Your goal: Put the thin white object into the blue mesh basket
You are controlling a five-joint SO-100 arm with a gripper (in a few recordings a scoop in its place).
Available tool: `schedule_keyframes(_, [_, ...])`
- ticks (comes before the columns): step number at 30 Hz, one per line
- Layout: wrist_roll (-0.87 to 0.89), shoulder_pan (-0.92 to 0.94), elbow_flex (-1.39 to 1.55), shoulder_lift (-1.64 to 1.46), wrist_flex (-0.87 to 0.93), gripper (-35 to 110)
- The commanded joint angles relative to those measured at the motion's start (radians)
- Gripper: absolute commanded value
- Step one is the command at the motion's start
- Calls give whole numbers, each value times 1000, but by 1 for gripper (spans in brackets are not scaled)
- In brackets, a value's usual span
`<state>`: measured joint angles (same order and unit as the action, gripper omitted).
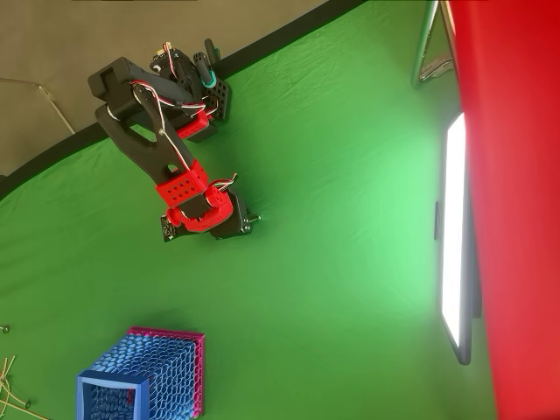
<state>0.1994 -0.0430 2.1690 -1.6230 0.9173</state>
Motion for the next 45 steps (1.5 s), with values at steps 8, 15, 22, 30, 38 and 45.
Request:
schedule_keyframes(8, [3,-3,-69,43,20,14])
schedule_keyframes(15, [-3,-2,-104,81,38,14])
schedule_keyframes(22, [-11,-2,-127,107,51,13])
schedule_keyframes(30, [-17,0,-147,127,64,7])
schedule_keyframes(38, [-18,3,-155,135,71,5])
schedule_keyframes(45, [-23,-5,-158,120,72,3])
